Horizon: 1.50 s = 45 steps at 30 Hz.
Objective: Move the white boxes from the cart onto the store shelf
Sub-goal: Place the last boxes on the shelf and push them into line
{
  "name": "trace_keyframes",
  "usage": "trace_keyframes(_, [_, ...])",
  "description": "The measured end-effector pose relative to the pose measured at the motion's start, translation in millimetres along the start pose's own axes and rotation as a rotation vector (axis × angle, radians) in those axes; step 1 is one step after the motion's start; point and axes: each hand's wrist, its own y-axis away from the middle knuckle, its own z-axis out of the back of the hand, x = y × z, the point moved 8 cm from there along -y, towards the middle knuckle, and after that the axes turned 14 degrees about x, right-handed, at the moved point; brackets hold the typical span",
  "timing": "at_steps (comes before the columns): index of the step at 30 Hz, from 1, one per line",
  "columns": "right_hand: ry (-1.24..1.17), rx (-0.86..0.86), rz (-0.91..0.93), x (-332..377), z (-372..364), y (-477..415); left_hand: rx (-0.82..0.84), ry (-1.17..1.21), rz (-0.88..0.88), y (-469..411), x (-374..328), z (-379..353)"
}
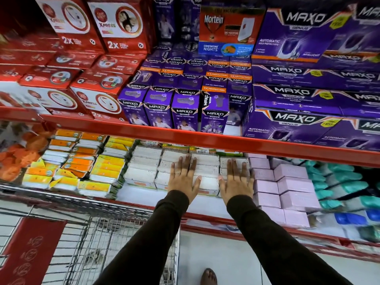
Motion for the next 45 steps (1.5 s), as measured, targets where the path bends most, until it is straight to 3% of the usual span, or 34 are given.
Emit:
trace_keyframes(3, [-0.015,0.029,0.008,2,6,0,0.020,0.009,-0.011,-1,3,4])
trace_keyframes(8, [-0.043,-0.108,0.161,46,23,1,-0.119,0.008,0.115,3,58,34])
trace_keyframes(12, [0.001,-0.072,0.328,101,14,-2,-0.007,-0.006,0.214,4,112,23])
trace_keyframes(24, [0.104,-0.106,0.259,115,-6,-7,-0.036,0.004,0.203,4,119,12])
trace_keyframes(31, [0.096,-0.053,0.198,107,4,-3,0.100,0.012,0.189,9,115,23])
trace_keyframes(34, [-0.012,-0.158,0.187,107,18,23,0.011,0.052,0.182,28,115,30])
trace_keyframes(40, [0.117,-0.416,0.217,127,42,111,-0.280,-0.044,-0.014,112,87,56])
trace_keyframes(45, [0.133,-0.649,0.259,144,84,184,-0.520,-0.128,-0.080,179,71,116])
